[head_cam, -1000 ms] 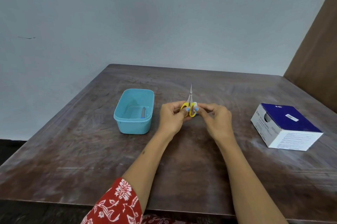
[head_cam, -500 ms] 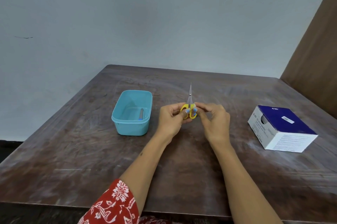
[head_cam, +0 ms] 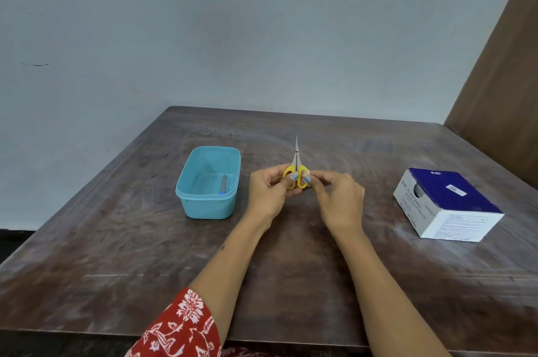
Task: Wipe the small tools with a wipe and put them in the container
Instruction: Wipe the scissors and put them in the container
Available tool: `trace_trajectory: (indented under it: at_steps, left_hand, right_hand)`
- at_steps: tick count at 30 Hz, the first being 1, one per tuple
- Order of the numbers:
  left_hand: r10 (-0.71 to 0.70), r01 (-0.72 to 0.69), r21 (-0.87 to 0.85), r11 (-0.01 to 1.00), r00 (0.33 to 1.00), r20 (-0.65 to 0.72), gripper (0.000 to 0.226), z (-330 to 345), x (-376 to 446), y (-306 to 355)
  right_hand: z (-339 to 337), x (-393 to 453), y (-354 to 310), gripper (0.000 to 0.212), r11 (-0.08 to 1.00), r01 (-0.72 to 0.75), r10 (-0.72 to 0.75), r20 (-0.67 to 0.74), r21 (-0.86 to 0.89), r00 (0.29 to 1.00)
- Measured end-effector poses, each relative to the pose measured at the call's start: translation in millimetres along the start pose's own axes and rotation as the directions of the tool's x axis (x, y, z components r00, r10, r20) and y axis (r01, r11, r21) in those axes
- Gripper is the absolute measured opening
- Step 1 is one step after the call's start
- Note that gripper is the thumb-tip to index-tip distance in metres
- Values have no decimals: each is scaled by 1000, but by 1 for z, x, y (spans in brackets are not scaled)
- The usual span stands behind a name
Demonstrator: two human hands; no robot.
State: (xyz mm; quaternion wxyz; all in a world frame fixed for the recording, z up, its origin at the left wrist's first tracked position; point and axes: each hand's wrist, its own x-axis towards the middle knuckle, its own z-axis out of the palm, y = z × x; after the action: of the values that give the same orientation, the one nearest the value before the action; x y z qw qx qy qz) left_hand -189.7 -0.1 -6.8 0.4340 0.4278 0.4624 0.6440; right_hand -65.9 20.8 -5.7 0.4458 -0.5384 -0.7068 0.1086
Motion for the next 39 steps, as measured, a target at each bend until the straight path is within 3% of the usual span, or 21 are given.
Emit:
trace_trajectory:
  at_steps: [6, 11, 17, 20, 26, 34, 39]
  left_hand:
    - [-14, 14, -8, 1000, 999, 39, 21, 3, -2, 1]
    - [4, -4, -43, 999, 1000, -3, 24, 1, -1, 1]
    - [14, -13, -37, 999, 1000, 24, 22, 3, -3, 2]
    - [3, -1, -90, 996, 1000, 17, 23, 3, -3, 3]
    - [-62, 57, -228, 972, 998, -15, 22, 4, -1, 4]
    - [-62, 44, -287, 957, 997, -51, 26, 4, 0, 4]
    - [-64, 57, -307, 950, 998, -10, 21, 6, -2, 6]
  right_hand:
    - [0, -4, -5, 15, 980, 128, -149, -132, -155, 980]
    - [4, -4, -4, 16, 992, -14, 11, -27, -127, 1000]
    - [4, -4, -6, 16, 994, 66, -77, -123, -91, 989]
    - [7, -4, -5, 15, 999, 12, -16, -106, -33, 994]
    - [9, -4, -7, 15, 953, -156, 170, -33, 259, 985]
    - [9, -4, -9, 16, 880, -262, 275, 27, 395, 961]
    - [7, -2, -9, 12, 850, -256, 316, -55, 460, 947]
